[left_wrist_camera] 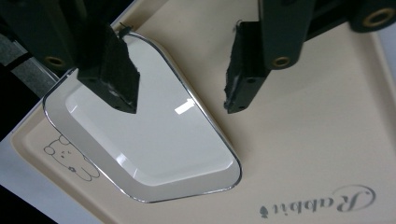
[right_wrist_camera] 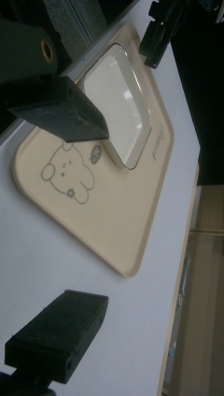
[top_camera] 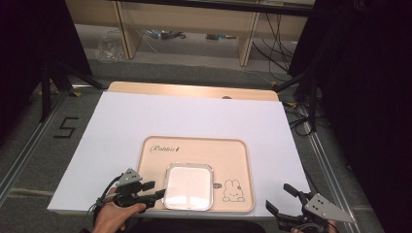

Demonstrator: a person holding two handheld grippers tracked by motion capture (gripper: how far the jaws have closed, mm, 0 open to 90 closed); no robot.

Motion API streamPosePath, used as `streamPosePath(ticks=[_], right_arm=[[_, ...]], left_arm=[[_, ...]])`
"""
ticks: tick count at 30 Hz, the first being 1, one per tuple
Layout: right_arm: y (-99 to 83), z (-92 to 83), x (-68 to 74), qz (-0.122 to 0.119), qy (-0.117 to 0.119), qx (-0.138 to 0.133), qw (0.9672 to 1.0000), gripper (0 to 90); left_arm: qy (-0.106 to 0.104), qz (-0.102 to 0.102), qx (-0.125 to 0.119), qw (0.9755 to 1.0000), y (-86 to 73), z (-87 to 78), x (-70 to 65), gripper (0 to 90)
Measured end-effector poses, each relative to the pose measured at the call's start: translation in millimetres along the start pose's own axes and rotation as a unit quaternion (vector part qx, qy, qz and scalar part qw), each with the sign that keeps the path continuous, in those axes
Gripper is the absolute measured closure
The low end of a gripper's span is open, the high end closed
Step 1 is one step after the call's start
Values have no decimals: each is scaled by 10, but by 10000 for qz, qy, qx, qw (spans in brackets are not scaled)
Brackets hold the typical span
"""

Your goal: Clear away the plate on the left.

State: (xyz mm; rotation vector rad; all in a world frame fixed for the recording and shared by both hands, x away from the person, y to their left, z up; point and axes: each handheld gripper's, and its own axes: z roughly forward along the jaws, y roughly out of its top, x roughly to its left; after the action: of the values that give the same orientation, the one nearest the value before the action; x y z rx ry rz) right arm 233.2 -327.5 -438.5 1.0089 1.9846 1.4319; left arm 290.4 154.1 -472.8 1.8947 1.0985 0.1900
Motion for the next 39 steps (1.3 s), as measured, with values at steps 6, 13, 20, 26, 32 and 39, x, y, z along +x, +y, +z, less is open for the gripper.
streamPosePath(ticks=[6, 13, 20, 26, 32, 39], right_arm=[[0, 2, -5, -37, -21, -26, 10000, 174], [0, 1, -5, -36, -25, -20, 10000, 172], [9, -22, -15, -103, -45, 98, 9999, 169], [8, -21, -14, -98, -44, 101, 9999, 168], [0, 5, -6, -52, 33, -4, 10000, 167], [-1, 7, -5, -71, 34, -8, 10000, 163]], left_arm=[[127, 44, -293, 9995, 9, -79, -5, 328], [268, 287, -671, 9970, 30, -172, -34, 261], [284, 345, -837, 9955, 26, -217, -43, 161], [185, 556, -921, 9940, 5, -270, -59, 155], [129, 548, -995, 9934, -50, -305, -88, 155], [52, 746, -1013, 9920, -121, -360, -146, 155]])
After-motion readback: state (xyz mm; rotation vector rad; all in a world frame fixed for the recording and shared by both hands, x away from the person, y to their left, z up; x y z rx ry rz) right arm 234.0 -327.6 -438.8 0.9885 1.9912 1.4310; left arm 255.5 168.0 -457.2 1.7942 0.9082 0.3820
